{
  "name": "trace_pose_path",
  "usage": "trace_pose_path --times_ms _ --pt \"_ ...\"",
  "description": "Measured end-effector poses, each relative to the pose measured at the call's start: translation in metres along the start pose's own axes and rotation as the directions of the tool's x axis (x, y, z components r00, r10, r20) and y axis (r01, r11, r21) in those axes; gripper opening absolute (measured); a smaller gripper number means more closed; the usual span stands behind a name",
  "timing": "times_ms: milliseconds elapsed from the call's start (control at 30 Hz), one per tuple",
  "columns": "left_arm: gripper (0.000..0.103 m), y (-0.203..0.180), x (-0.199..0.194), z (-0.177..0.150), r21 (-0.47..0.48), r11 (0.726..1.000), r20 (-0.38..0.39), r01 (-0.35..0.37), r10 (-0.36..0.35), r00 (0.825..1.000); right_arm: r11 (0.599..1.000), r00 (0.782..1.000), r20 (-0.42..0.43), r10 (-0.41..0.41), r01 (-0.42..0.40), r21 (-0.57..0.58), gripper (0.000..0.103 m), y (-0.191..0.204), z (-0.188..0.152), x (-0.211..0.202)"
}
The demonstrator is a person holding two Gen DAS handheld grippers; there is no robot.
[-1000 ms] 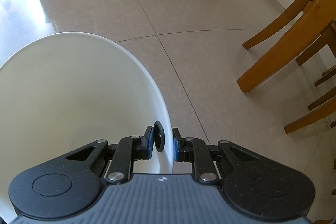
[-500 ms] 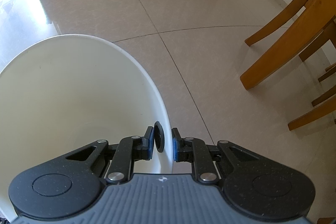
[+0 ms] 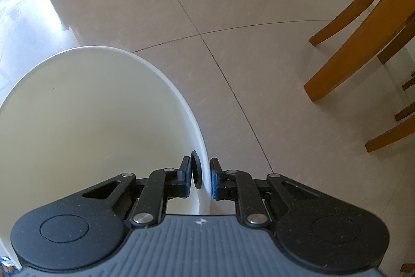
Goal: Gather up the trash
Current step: 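Carry the carton over the wastebasket and open the left gripper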
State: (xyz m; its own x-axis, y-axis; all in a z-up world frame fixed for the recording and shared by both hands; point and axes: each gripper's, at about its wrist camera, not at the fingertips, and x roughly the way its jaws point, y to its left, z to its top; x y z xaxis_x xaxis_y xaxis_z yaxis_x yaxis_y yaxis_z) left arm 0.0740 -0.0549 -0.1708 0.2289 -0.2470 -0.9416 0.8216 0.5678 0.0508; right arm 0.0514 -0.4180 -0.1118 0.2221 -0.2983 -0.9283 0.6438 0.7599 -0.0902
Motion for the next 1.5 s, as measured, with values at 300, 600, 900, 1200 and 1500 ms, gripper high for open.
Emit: trace_pose_path --times_ms 300,600,900,1200,1500 --pt "0.051 -0.034 -0.06 0.091 0.117 0.992 0.127 0.051 -0.066 0.99 0.996 1.0 0.007 -0.021 0.021 -0.081 0.015 0.006 -0.004 -0.003" --pt "0.051 -0.076 -0.092 0.183 0.194 0.977 0.222 0.084 -0.127 0.967 0.99 1.0 -0.023 -0.011 0.007 -0.139 0.015 0.006 -0.001 -0.005" --pt "0.051 -0.117 -0.057 0.22 0.207 0.967 0.186 0.152 -0.191 0.964 0.985 1.0 -0.015 -0.004 0.002 -0.174 0.015 0.006 -0.007 -0.008" --pt "0.051 -0.134 -0.027 0.23 0.165 0.974 0.158 0.156 -0.182 0.971 0.992 0.999 -0.022 0.043 -0.045 -0.121 0.015 -0.005 -0.006 -0.007" --pt "0.087 -0.129 -0.028 0.232 0.104 0.981 0.203 0.162 -0.18 0.962 0.993 0.998 -0.023 0.054 -0.056 -0.103 0.014 -0.007 -0.006 -0.005"
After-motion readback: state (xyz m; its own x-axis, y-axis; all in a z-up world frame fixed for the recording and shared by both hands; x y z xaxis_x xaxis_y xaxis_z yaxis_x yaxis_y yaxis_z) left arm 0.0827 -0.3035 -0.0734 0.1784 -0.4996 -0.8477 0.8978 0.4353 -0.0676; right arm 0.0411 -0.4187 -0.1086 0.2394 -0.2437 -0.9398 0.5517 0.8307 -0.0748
